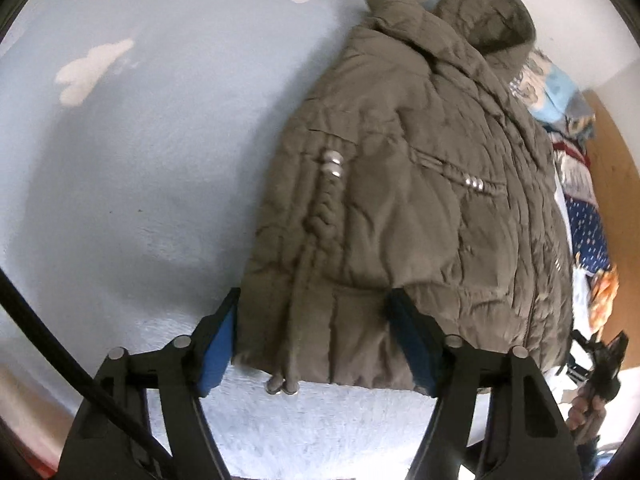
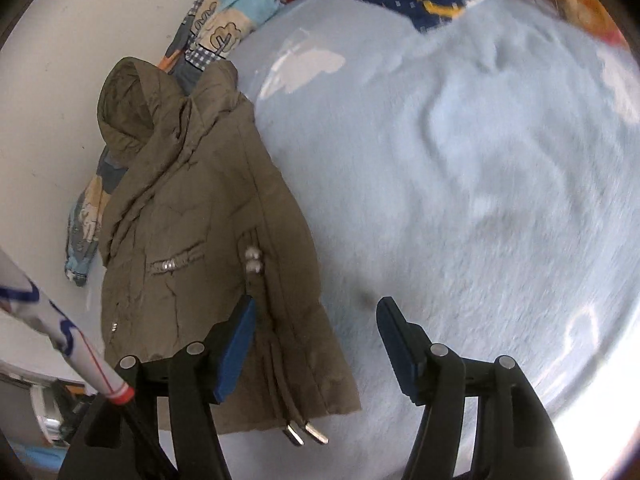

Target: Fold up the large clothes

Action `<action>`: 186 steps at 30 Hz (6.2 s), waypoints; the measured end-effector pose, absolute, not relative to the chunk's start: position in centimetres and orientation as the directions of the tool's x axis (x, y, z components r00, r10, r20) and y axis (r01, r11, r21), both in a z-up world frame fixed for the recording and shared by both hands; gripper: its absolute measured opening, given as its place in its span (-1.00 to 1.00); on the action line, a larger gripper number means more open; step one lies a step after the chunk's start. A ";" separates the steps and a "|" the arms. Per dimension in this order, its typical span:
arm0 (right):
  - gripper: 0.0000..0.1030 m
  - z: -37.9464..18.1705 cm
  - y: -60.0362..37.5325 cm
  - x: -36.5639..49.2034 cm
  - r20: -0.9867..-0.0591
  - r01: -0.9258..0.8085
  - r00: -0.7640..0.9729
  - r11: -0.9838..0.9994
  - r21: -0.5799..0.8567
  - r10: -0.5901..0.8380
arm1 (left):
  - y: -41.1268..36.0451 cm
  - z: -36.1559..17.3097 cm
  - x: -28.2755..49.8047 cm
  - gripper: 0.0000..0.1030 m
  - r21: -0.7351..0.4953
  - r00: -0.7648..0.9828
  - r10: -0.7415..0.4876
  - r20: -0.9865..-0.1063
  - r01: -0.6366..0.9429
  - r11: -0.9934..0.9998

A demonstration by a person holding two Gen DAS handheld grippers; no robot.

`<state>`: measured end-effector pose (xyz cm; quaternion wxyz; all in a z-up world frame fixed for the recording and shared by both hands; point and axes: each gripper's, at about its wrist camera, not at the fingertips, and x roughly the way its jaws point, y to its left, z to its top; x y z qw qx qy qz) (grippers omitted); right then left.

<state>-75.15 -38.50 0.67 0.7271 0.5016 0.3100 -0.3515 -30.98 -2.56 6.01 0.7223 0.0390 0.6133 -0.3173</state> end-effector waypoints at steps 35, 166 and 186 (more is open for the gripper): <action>-0.03 3.5 -33.6 -76.1 -0.851 0.901 0.408 0.293 0.319 -0.331 | -1.0 12.8 -33.8 0.10 -0.083 0.431 -0.332 -0.839 0.502 0.861; -0.21 18.2 -67.1 -20.0 -0.748 0.790 0.465 0.604 0.107 -0.474 | -26.5 12.6 -20.8 0.93 -0.058 0.372 -0.441 -0.817 0.708 0.704; -0.90 19.6 -64.8 -27.3 -0.670 0.733 0.562 0.667 0.131 -0.485 | -39.7 20.6 -15.1 0.93 0.141 0.542 -0.533 -0.650 0.775 0.616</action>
